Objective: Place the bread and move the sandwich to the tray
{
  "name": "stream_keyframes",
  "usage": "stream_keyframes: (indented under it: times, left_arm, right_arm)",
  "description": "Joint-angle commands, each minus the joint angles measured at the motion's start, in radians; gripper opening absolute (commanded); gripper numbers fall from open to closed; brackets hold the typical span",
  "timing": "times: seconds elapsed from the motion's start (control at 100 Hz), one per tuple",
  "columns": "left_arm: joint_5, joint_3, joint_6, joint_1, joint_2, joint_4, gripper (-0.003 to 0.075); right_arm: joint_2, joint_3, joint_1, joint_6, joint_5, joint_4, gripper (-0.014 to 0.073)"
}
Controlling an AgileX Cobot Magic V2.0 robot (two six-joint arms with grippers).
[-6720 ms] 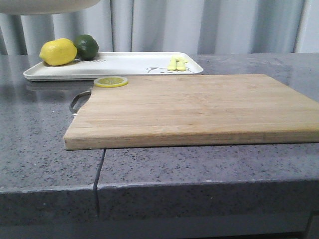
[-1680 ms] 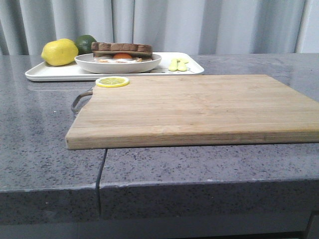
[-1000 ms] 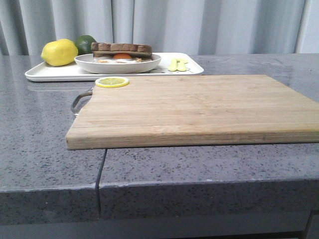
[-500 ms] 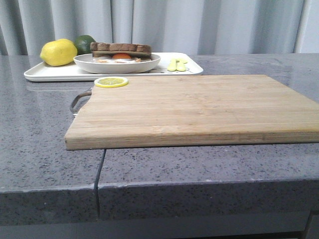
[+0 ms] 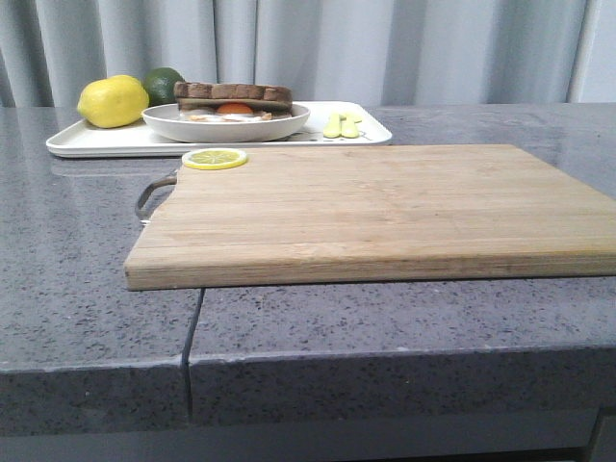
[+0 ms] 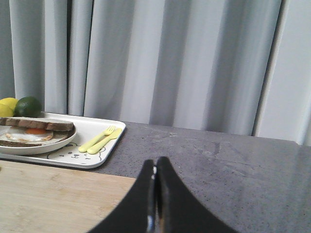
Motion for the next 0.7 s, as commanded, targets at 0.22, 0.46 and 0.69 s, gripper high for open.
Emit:
stream_keyframes:
  times: [0.22, 0.46, 0.69]
  left_arm:
    - [-0.081, -0.028, 0.0, -0.01, 0.004, -0.015, -0.002]
    - [-0.087, -0.007, 0.002, -0.01, -0.001, 0.027, -0.0019]
    - [-0.159, 0.095, 0.002, 0.039, -0.089, 0.172, -0.002]
  right_arm:
    - [0.005, -0.023, -0.004, -0.013, 0.0, -0.041, -0.007]
    - [0.005, -0.023, -0.004, -0.013, 0.0, -0.041, -0.007]
    - [0.005, -0.023, -0.004, -0.013, 0.0, -0.041, -0.007]
